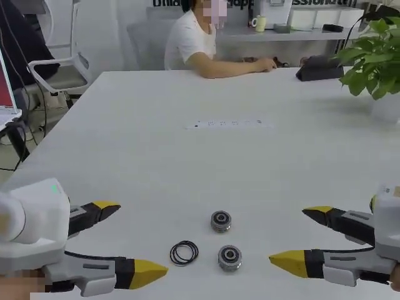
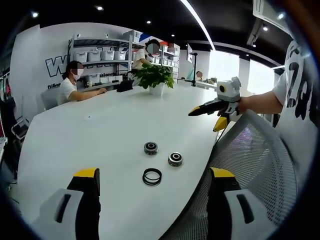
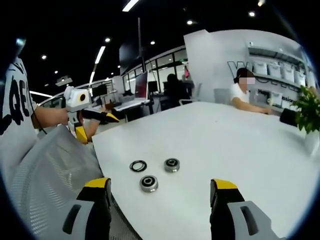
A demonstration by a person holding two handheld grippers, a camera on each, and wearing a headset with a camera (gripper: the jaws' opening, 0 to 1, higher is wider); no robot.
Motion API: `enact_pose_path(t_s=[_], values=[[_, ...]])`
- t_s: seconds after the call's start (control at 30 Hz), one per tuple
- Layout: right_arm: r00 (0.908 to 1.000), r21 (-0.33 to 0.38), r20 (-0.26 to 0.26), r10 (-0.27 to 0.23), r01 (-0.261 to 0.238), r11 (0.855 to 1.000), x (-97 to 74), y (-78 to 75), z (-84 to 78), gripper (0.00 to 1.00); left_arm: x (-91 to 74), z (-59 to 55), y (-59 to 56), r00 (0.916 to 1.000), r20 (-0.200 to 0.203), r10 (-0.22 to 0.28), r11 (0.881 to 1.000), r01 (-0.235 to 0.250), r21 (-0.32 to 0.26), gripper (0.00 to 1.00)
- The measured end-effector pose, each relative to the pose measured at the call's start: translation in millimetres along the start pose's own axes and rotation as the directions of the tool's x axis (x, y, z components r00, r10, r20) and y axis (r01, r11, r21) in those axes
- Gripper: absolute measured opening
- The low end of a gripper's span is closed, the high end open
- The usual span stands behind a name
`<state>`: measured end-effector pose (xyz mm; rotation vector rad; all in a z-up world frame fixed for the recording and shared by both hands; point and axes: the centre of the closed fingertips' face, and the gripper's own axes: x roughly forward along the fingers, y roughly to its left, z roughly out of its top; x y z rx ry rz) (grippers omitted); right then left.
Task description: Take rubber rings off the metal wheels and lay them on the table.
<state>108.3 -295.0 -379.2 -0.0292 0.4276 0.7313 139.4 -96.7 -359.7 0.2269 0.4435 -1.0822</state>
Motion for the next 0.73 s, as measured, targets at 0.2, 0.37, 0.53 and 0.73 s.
enact_pose_path(t_s=[0.2, 0.37, 0.53, 0.73], values=[[0.9992, -0.052, -0.039, 0.003, -0.005, 0.999, -0.9, 0.9, -5.5, 0.80, -1.2, -3.5, 0.0, 1.0000, -0.005, 0.003, 1.000, -0.003, -0.006, 0.87], [0.9989, -0.061, -0.047, -0.003, 0.001, 0.998, -3.6, -3.5, -7.7, 0.81, -1.1, -5.8, -0.2, 0.9999, -0.010, 0.001, 1.000, -0.001, -0.009, 0.87], [0.9987, -0.061, -0.050, -0.013, 0.010, 0.998, -6.2, -5.6, -10.0, 0.81, -0.3, -6.6, -0.7, 0.9999, -0.012, -0.005, 1.000, 0.005, -0.014, 0.87], [0.9987, -0.055, -0.045, -0.022, 0.020, 0.998, -8.6, -7.0, -10.4, 0.80, -0.2, -4.3, 0.8, 1.0000, -0.004, -0.006, 1.000, 0.006, -0.016, 0.87]])
